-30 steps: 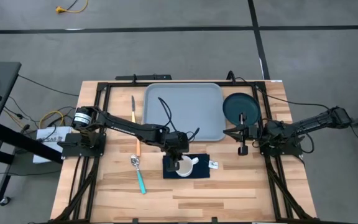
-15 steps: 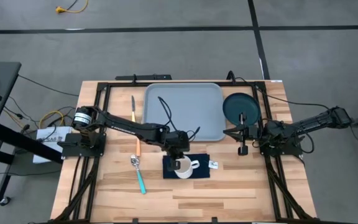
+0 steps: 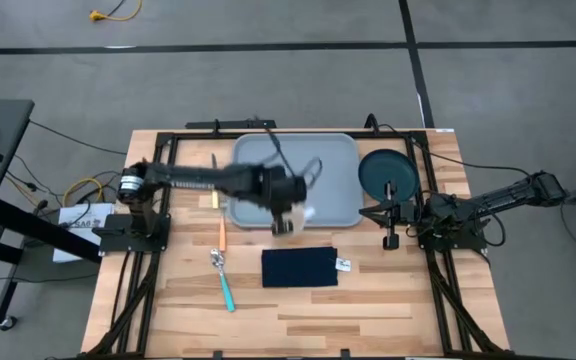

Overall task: Set up tray
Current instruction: Put the white mug on the top left of the gray tray

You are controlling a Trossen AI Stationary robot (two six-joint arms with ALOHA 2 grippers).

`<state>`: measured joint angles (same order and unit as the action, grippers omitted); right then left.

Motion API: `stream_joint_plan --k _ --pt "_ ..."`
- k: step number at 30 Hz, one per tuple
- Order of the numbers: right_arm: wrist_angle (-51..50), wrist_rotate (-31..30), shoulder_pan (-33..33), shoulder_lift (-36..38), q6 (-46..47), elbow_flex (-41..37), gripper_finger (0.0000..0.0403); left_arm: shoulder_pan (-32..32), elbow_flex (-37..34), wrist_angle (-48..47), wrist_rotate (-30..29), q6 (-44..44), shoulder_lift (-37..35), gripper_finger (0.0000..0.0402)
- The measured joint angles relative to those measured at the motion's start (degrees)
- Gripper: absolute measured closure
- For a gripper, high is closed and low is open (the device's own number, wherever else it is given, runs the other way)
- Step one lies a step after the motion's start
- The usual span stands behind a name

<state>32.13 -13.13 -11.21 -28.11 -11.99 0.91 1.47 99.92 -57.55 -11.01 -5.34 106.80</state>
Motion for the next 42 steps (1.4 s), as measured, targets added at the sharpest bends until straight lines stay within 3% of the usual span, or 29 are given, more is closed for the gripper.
stream_joint_plan --k 5,10,18,27,42 --pt "0.0 0.0 0.0 0.0 0.0 0.0 0.0392 11.7 0.2 -7.5 -0.2 0.1 0.0 0.0401" --pt "0.0 0.0 0.0 0.0 0.0 0.0 0.0392 25.5 -2.3 -7.3 0.0 1.4 0.0 0.0401" --pt "0.0 0.0 0.0 0.0 0.0 0.0 0.0392 43.0 -9.1 4.9 10.0 3.3 0.0 0.0401" --pt "0.0 0.0 0.0 0.0 -0.5 0.0 0.0392 45.5 -14.9 10.4 12.2 5.2 0.0 0.0401" --pt "0.0 0.0 0.0 0.0 -0.5 0.0 0.0392 47.0 -15.0 12.3 8.6 7.0 1.8 0.0401"
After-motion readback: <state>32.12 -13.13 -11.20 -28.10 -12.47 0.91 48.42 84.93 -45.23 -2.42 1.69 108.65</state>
